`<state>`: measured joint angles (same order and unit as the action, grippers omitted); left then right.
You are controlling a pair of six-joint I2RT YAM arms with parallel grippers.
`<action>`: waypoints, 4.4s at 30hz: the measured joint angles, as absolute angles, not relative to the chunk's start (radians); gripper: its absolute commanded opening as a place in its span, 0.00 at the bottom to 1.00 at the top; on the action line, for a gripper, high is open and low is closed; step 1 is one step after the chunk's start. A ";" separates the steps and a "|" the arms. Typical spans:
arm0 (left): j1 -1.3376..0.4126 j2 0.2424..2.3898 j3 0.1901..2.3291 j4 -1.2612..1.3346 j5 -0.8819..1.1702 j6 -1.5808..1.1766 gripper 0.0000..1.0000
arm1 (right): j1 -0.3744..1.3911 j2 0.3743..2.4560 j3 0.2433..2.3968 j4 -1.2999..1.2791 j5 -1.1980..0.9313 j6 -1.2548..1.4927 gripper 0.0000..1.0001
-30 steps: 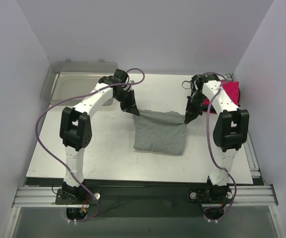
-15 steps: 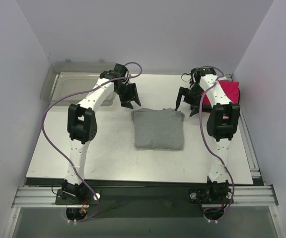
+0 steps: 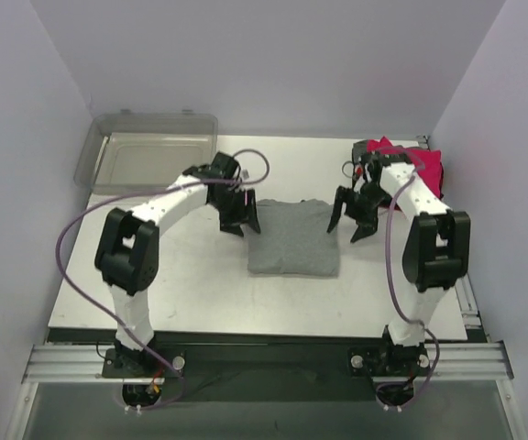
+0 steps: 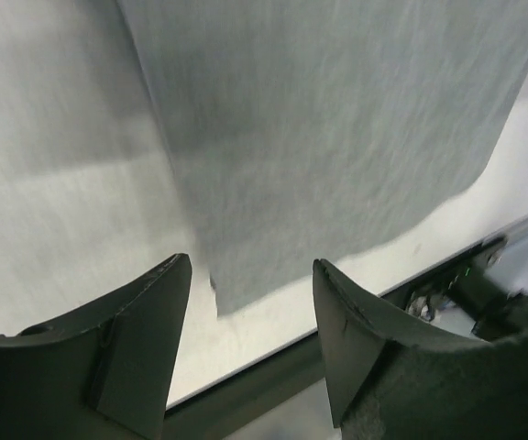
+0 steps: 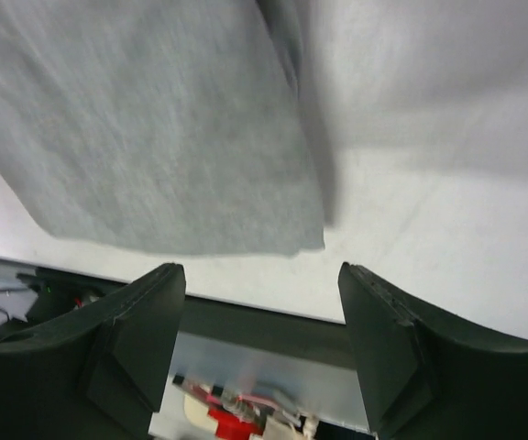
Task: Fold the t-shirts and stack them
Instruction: Fold the long partially folded tshirt into a neat square, then put the neatly folded tshirt into the corner of the board with the right arm
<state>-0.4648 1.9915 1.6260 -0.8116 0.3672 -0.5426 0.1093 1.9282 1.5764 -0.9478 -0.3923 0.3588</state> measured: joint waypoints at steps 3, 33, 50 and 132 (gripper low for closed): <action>-0.499 1.857 1.407 -0.743 0.380 -0.546 0.66 | 0.121 1.797 1.382 -0.892 -0.423 0.366 0.66; -0.542 1.773 0.989 -0.346 0.468 -0.677 0.48 | 0.117 1.750 0.991 -0.632 -0.471 0.411 0.44; -0.555 1.863 1.079 -0.400 0.472 -0.661 0.00 | 0.117 1.812 1.015 -0.616 -0.503 0.414 0.00; -0.450 2.115 1.436 -0.488 0.507 -0.583 0.15 | 0.142 2.049 1.365 -0.440 -0.751 0.304 0.74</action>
<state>-0.4496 2.1151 1.4364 -0.4881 0.5072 -0.5827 0.1417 2.0495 1.3655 -0.4404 -0.7506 0.3042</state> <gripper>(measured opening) 0.180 0.787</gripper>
